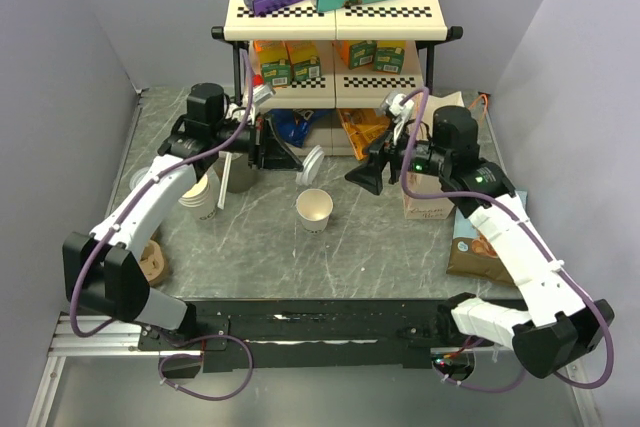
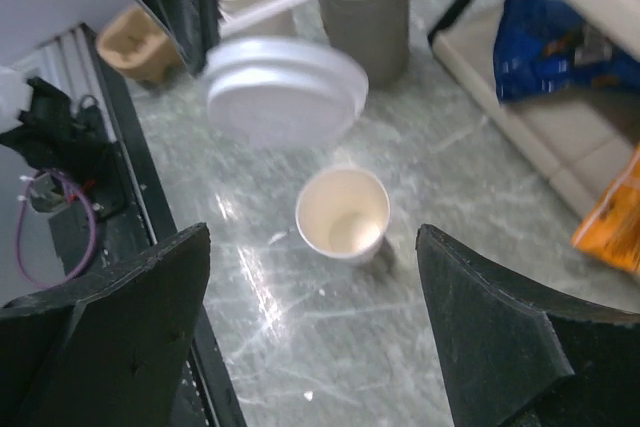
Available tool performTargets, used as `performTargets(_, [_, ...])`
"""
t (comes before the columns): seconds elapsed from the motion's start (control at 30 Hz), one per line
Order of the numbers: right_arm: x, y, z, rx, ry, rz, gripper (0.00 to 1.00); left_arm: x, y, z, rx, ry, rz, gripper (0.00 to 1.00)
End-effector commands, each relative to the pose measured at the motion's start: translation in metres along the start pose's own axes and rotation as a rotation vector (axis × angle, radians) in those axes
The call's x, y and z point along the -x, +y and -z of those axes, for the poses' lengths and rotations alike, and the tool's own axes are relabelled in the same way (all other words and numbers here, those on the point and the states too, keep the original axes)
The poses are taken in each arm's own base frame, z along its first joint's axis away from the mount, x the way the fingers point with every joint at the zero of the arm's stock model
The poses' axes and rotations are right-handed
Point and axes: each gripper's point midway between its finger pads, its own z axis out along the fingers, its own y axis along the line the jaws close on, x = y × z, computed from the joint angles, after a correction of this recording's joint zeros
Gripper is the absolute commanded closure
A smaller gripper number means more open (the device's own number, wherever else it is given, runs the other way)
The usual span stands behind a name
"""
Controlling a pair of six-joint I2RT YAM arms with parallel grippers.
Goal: Pack the takeout coffee
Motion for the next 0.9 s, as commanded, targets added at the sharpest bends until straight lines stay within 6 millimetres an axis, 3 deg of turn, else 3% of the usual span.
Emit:
performTargets(0.0, [-0.026, -0.018, -0.006, -0.1, 0.045, 0.001, 0.12, 0.009, 0.007, -0.003, 0.05, 0.002, -0.055, 0.99])
performTargets(0.13, [-0.07, -0.036, -0.006, -0.233, 0.132, -0.012, 0.16, -0.003, 0.019, -0.008, 0.042, -0.003, 0.035, 0.99])
performTargets(0.33, [-0.103, -0.064, -0.002, -0.34, 0.23, 0.058, 0.18, -0.018, 0.038, -0.028, 0.039, 0.024, 0.082, 0.99])
performTargets(0.6, [-0.153, -0.112, 0.019, -0.545, 0.393, 0.198, 0.24, -0.019, 0.044, -0.031, 0.044, 0.055, 0.065, 0.99])
performTargets(0.87, [-0.172, -0.164, 0.056, -0.689, 0.497, 0.233, 0.31, -0.027, 0.045, -0.033, 0.038, 0.067, 0.064, 0.99])
